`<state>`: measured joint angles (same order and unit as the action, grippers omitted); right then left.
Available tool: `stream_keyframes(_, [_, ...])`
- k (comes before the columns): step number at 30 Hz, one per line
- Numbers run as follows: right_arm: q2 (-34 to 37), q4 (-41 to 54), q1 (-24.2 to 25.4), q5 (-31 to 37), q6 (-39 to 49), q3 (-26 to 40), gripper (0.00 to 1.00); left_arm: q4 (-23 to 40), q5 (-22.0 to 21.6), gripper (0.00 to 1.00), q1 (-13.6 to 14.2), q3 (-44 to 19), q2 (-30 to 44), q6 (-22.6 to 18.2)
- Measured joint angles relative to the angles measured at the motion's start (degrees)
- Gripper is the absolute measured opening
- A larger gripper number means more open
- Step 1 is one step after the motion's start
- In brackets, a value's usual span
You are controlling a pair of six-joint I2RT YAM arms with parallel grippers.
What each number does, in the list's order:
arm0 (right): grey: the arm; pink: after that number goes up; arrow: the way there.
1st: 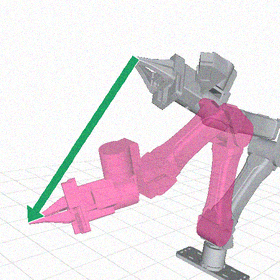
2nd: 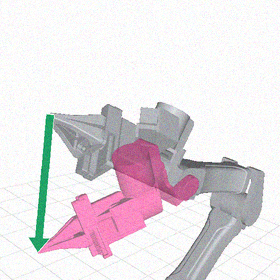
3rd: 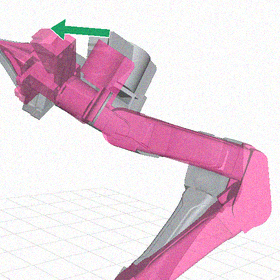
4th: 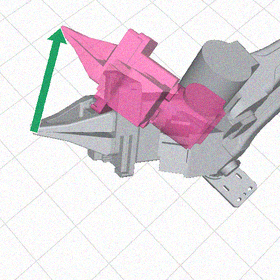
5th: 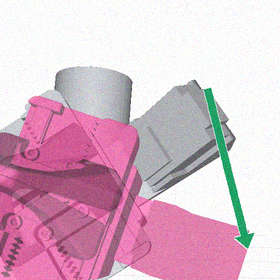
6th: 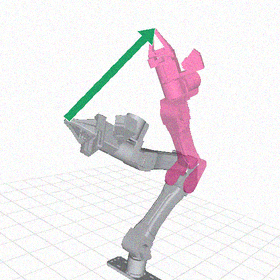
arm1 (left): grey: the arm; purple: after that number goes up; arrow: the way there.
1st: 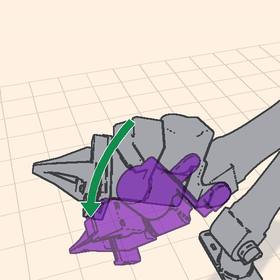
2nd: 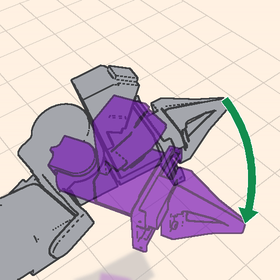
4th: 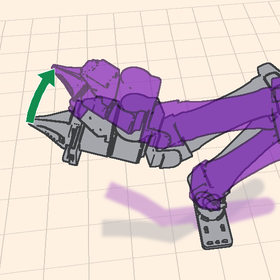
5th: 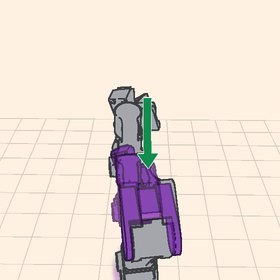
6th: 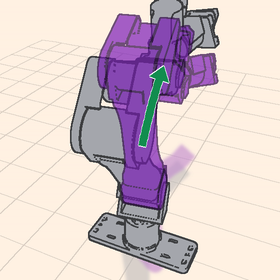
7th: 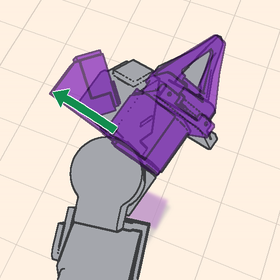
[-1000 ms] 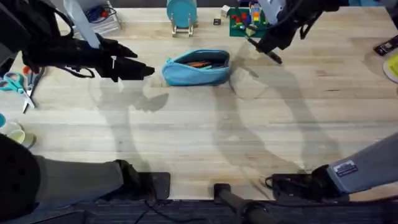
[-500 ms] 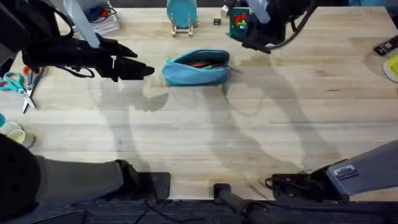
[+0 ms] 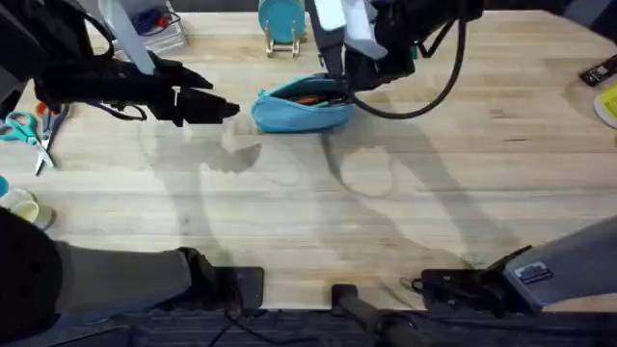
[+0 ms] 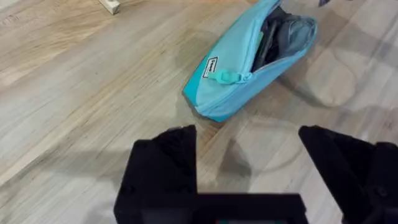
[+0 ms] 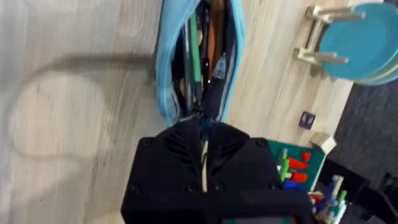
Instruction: Unzip the bag, pick up the pens from the table one at a time and place them inside, then zip the bag closed.
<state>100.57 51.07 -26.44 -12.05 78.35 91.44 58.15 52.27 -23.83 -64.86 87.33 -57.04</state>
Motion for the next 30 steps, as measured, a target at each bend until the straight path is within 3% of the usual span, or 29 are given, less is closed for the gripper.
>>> stream_keyframes(11, [2.82, -4.72, -3.15, -1.78, 1.05, 0.04, 0.032, -0.09, 0.0, 0.992, 0.0, 0.0, 0.0, 0.0])
stream_keyframes(30, [8.96, -7.41, -3.49, -3.36, 1.2, 0.22, 0.032, -0.09, 0.0, 0.993, 0.0, 0.0, 0.0, 0.0])
